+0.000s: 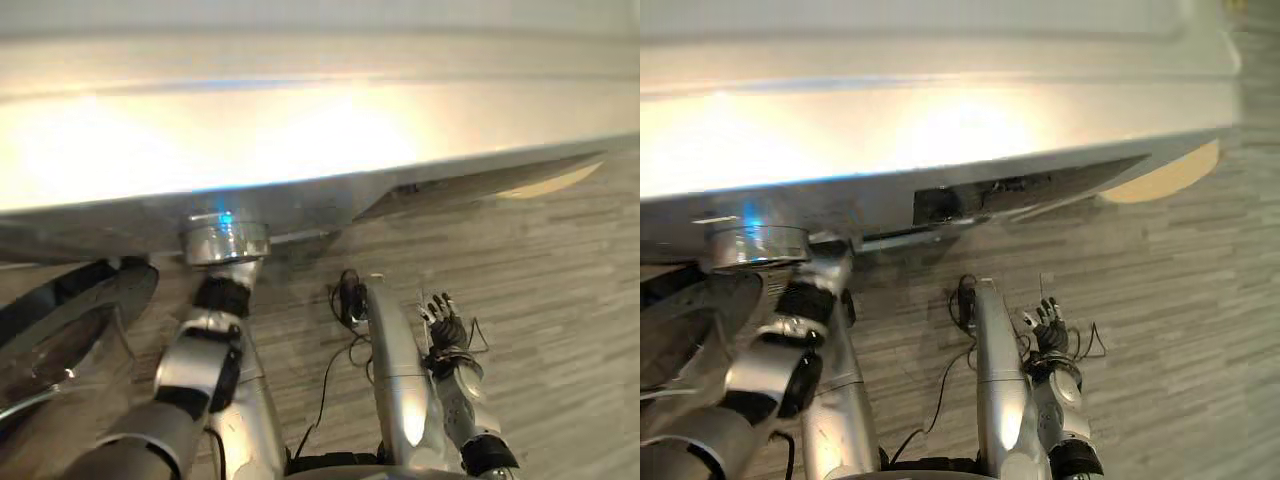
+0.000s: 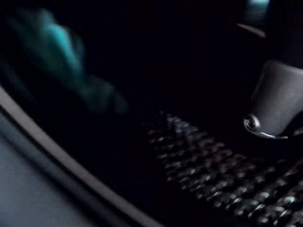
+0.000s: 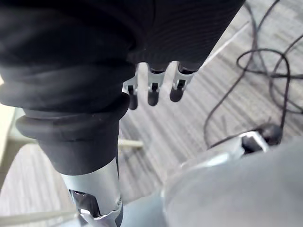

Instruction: Pick up the laundry basket with both hands and put the clothes into the washing machine.

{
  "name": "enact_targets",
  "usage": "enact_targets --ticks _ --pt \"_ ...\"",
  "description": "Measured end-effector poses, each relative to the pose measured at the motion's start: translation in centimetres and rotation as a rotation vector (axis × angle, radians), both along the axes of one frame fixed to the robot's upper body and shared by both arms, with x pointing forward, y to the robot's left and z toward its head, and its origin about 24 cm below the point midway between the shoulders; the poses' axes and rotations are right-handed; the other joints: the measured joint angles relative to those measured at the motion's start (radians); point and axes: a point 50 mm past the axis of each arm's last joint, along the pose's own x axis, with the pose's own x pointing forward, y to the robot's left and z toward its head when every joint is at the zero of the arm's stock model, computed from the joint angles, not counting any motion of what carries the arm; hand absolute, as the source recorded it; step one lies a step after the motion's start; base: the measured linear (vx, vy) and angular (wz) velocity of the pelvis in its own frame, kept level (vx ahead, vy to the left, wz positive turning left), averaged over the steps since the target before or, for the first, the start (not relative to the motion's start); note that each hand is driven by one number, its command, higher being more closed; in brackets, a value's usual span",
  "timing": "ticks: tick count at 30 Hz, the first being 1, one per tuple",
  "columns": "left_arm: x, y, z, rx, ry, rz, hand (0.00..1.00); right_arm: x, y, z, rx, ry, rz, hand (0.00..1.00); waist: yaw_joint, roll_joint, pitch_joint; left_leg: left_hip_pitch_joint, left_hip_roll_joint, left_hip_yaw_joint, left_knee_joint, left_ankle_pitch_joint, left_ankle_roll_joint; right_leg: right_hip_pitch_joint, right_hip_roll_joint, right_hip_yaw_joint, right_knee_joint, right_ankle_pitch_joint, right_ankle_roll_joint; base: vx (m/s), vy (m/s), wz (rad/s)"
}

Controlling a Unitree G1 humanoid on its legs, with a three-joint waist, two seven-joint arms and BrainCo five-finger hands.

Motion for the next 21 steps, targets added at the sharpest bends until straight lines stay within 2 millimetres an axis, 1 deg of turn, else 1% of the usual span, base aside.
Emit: enact_targets --ticks 1,3,4,6,7,8,9,10,11,12,13,14,15,16,17,18,19,20,21 --pt "-0.7 -0.2 -2.9 -0.008 0.096 -0.006 0.0 -0.1 0.2 -0.4 0.006 0.019 -0.001 0.0 0.004 0.002 -0.015 0.061 0.001 0.013 -0.05 0.009 -0.002 0.051 -0.002 0.0 -0.037 0.001 -0.002 0.11 -0.052 0.11" --pt "-2.1 0.2 -6.8 0.013 0.224 -0.005 0.0 -0.5 0.4 -1.1 0.015 0.061 0.005 0.0 0.016 0.001 -0.018 0.193 -0.002 0.043 -0.142 0.027 -0.004 0.163 -0.017 0.003 -0.101 0.012 -0.008 0.16 -0.042 0.17" --pt "-2.5 0.1 -7.8 0.018 0.258 -0.007 0.0 -0.6 0.4 -1.3 0.015 0.075 0.007 0.0 0.018 0.004 -0.028 0.225 -0.001 0.051 -0.167 0.032 -0.004 0.19 -0.018 0.004 -0.121 0.015 -0.015 0.18 -0.024 0.12" --pt "-4.8 0.6 -11.7 0.001 0.39 -0.001 0.0 -1.3 0.9 -2.3 0.011 0.129 0.018 0.0 0.019 0.01 -0.083 0.337 -0.001 0.092 -0.275 0.058 -0.003 0.289 -0.03 0.007 -0.209 0.028 -0.016 0.17 -0.002 0.1" --pt "-5.5 0.7 -12.7 -0.005 0.425 -0.002 0.0 -1.4 0.9 -2.5 0.008 0.142 0.022 0.0 0.018 0.014 -0.093 0.37 -0.002 0.103 -0.305 0.065 -0.001 0.319 -0.034 0.007 -0.236 0.033 -0.017 0.19 0.019 0.11" --pt "-7.2 0.8 -14.8 -0.02 0.494 -0.005 0.0 -2.0 0.9 -3.2 0.007 0.178 0.025 0.0 0.021 0.025 -0.12 0.435 -0.002 0.127 -0.368 0.079 0.004 0.381 -0.039 0.01 -0.297 0.046 -0.015 0.25 0.048 0.12" --pt "-9.4 0.9 -17.3 -0.051 0.582 0.014 0.0 -2.8 1.0 -4.1 -0.005 0.23 0.034 0.0 0.021 0.034 -0.156 0.505 -0.007 0.157 -0.442 0.098 0.016 0.444 -0.053 0.01 -0.363 0.058 -0.008 0.26 0.054 0.13" --pt "-10.4 0.9 -18.4 -0.071 0.625 0.017 0.0 -3.3 0.9 -4.5 -0.006 0.256 0.032 0.0 0.022 0.038 -0.169 0.541 -0.01 0.17 -0.48 0.109 0.016 0.479 -0.059 0.01 -0.396 0.065 -0.009 0.29 0.053 0.2" --pt "-12.9 0.9 -20.6 -0.108 0.712 0.034 0.0 -4.6 0.7 -5.6 0.007 0.317 0.01 0.0 0.025 0.043 -0.201 0.62 -0.026 0.197 -0.566 0.135 0.024 0.547 -0.073 0.01 -0.462 0.08 -0.006 0.2 0.02 0.21" --pt "-14.3 1.0 -21.7 -0.128 0.756 0.052 0.0 -5.3 0.5 -6.1 0.008 0.349 -0.003 0.0 0.025 0.05 -0.223 0.654 -0.034 0.205 -0.608 0.15 0.023 0.579 -0.084 0.007 -0.497 0.086 -0.002 0.21 0.03 0.32" --pt "-17.0 1.0 -23.7 -0.169 0.847 0.065 0.0 -6.9 0.0 -7.2 0.017 0.42 -0.037 0.0 0.023 0.068 -0.265 0.717 -0.051 0.214 -0.696 0.183 0.022 0.645 -0.106 -0.008 -0.577 0.106 0.002 0.26 0.044 0.43" --pt "-19.6 0.8 -25.2 -0.202 0.928 0.082 0.0 -8.7 -0.6 -8.2 0.02 0.497 -0.066 0.0 0.024 0.08 -0.303 0.777 -0.076 0.221 -0.791 0.223 0.026 0.706 -0.123 -0.021 -0.653 0.123 0.014 0.26 0.059 0.47" --pt "-20.8 0.9 -25.9 -0.215 0.962 0.089 0.0 -9.5 -0.9 -8.7 0.021 0.535 -0.079 0.0 0.024 0.089 -0.316 0.806 -0.085 0.222 -0.833 0.24 0.026 0.736 -0.131 -0.028 -0.689 0.136 0.011 0.31 0.08 0.5" --pt "-23.0 0.9 -26.9 -0.228 1.03 0.104 0.0 -11.2 -1.3 -9.6 0.034 0.611 -0.106 0.0 0.023 0.104 -0.342 0.856 -0.101 0.219 -0.905 0.269 0.03 0.793 -0.146 -0.049 -0.754 0.153 0.016 0.24 0.08 0.53" --pt "-24.0 1.1 -27.3 -0.235 1.052 0.111 0.0 -12.1 -2.0 -10.0 0.04 0.652 -0.136 0.0 0.022 0.12 -0.363 0.879 -0.112 0.204 -0.951 0.292 0.031 0.835 -0.156 -0.074 -0.807 0.173 0.011 0.22 0.08 0.54" --pt "-24.3 1.1 -27.5 -0.238 1.069 0.109 0.0 -12.5 -2.4 -10.1 0.04 0.672 -0.147 0.0 0.023 0.126 -0.37 0.894 -0.117 0.196 -0.973 0.302 0.029 0.86 -0.159 -0.083 -0.831 0.181 0.016 0.19 0.065 0.49" --pt "-25.1 1.7 -27.9 -0.236 1.102 0.126 0.0 -13.1 -2.5 -10.4 0.044 0.702 -0.157 0.0 0.023 0.131 -0.38 0.925 -0.122 0.189 -1.009 0.317 0.034 0.903 -0.163 -0.103 -0.874 0.195 0.012 0.16 0.056 0.39" --pt "-26.5 2.3 -28.4 -0.239 1.147 0.154 0.0 -13.7 -2.7 -10.6 0.052 0.722 -0.164 0.0 0.022 0.133 -0.391 0.959 -0.128 0.185 -1.046 0.331 0.033 0.947 -0.167 -0.117 -0.917 0.205 0.016 0.14 0.048 0.35" --pt "-27.1 2.7 -28.5 -0.251 1.162 0.172 0.0 -13.9 -2.7 -10.7 0.057 0.729 -0.162 0.0 0.021 0.134 -0.398 0.968 -0.13 0.182 -1.061 0.335 0.033 0.963 -0.169 -0.127 -0.935 0.209 0.018 0.11 0.031 0.3"
